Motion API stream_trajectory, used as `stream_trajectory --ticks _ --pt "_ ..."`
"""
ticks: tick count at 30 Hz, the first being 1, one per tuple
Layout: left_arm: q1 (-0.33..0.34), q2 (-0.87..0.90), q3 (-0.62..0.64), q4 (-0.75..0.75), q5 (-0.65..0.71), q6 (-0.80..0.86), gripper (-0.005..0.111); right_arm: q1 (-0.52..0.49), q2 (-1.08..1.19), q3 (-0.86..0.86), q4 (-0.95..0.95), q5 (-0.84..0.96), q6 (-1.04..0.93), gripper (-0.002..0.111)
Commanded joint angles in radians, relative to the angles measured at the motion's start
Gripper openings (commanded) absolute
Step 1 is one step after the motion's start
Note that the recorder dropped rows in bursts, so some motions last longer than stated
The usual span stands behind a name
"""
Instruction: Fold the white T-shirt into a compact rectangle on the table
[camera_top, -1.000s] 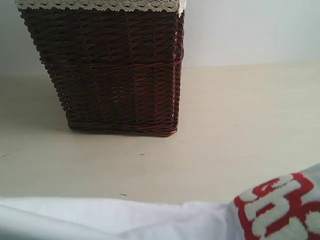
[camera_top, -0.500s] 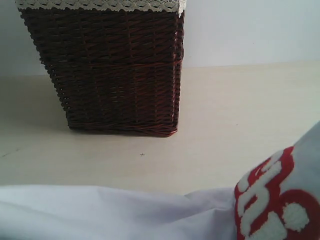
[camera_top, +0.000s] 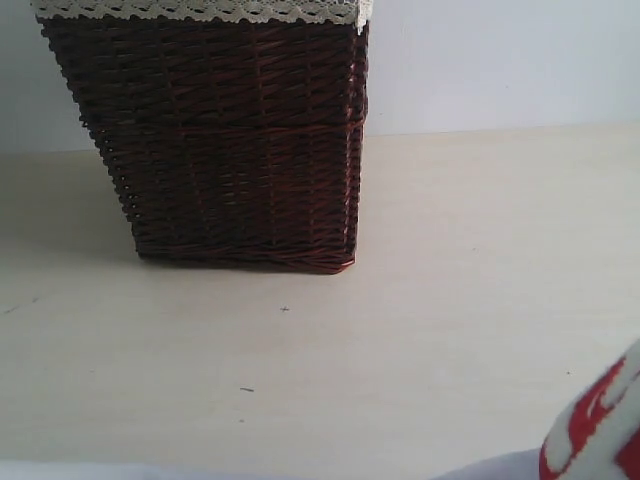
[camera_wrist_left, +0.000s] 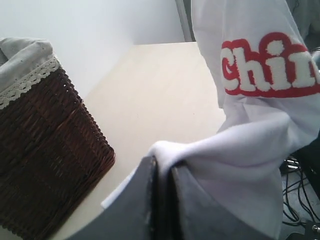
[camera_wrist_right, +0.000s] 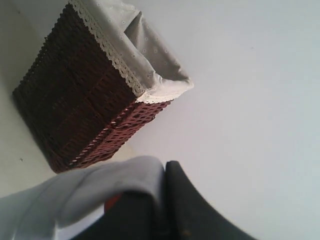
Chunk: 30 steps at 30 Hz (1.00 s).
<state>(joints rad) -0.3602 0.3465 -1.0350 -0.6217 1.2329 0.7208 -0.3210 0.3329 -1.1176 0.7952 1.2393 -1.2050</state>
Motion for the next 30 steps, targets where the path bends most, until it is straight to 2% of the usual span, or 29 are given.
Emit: stream_trajectory --ticks 1,8,13,18,22,27,30 --pt "0.002 -0.013 -0.005 -0.030 -0.012 -0.003 0.000 -0.005 -0.051 -0.007 0.014 -0.018 0.087 0.000" --pt "0.002 -0.013 0.044 -0.028 -0.012 -0.054 0.000 -0.005 -0.082 -0.001 -0.110 -0.018 0.250 0.000" --pt "0.002 -0.013 0.151 -0.017 -0.012 -0.054 0.000 -0.005 -0.082 0.084 -0.206 -0.018 0.262 0.000" --pt "0.002 -0.009 0.244 0.040 -0.012 -0.054 0.000 -0.005 -0.082 0.248 -0.199 -0.018 0.178 0.000" --pt "0.002 -0.009 0.255 0.144 -0.012 -0.062 0.000 -0.005 -0.082 0.359 -0.199 -0.018 0.081 0.000" --pt "0.002 -0.009 0.255 0.358 -0.244 -0.129 0.000 -0.005 -0.075 0.424 -0.149 -0.346 0.064 0.000" --pt "0.002 -0.009 0.255 0.370 -0.294 -0.120 0.000 -0.005 -0.054 0.422 -0.118 -0.466 0.064 0.000"
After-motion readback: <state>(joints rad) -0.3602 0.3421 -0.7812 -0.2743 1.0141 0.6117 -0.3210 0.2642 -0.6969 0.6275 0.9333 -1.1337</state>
